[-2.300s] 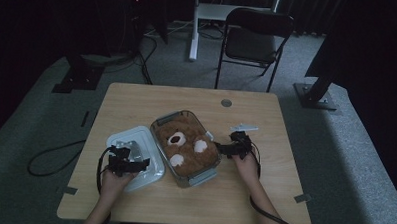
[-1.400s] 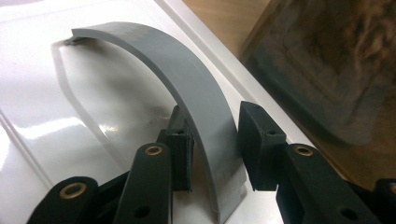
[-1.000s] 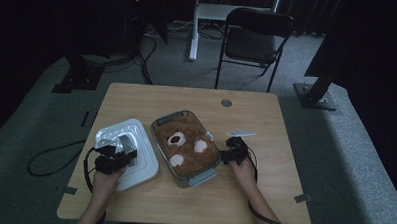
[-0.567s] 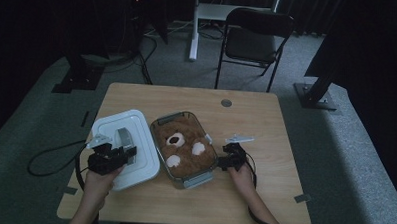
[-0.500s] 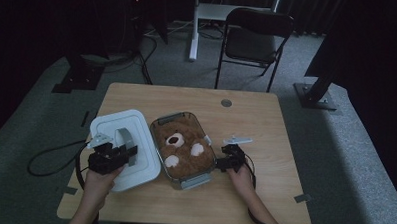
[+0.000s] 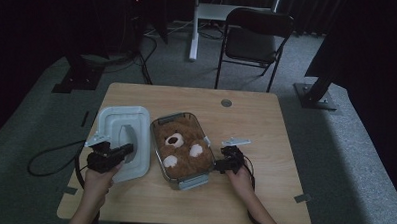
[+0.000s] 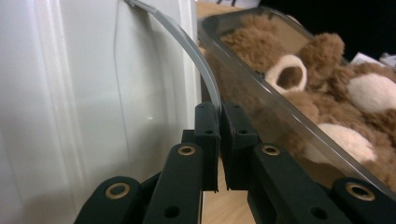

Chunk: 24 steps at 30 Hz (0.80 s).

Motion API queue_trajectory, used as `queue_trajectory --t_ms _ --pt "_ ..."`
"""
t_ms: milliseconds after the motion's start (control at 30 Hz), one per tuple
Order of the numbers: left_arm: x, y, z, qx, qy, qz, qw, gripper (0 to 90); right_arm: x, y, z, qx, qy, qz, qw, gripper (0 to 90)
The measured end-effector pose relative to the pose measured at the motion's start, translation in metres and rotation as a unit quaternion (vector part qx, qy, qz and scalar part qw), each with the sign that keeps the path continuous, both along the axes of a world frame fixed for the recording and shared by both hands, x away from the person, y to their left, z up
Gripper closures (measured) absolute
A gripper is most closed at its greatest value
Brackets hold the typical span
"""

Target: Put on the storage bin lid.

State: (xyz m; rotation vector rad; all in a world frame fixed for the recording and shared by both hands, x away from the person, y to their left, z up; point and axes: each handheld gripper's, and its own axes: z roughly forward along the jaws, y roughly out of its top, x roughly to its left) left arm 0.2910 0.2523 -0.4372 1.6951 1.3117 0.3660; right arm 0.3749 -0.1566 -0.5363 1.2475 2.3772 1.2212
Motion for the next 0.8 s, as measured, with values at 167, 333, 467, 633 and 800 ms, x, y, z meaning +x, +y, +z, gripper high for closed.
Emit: queue_trajectory --t_ms 167,333,467,633,800 --pt "0.001 0.001 0.000 0.011 0.002 -0.008 0.9999 87.1 0.000 0.000 0.000 0.001 0.000 -0.002 1.0000 13.3" --pt "-0.005 0.001 0.006 -0.001 -0.018 0.000 0.9998 87.7 0.000 -0.001 0.001 0.000 -0.001 0.001 1.0000 13.0" --pt "-0.016 0.000 0.024 0.000 -0.046 -0.003 0.9989 87.7 0.000 0.000 0.001 0.001 -0.003 0.001 1.0000 13.1" --pt "-0.030 -0.002 0.048 -0.012 -0.079 -0.015 0.9967 87.7 -0.001 -0.001 0.001 0.003 -0.006 0.000 1.0000 13.2" --pt "-0.041 -0.008 0.068 -0.048 -0.098 -0.048 0.9929 87.7 -0.002 0.000 0.002 0.003 -0.006 0.002 1.0000 13.3"
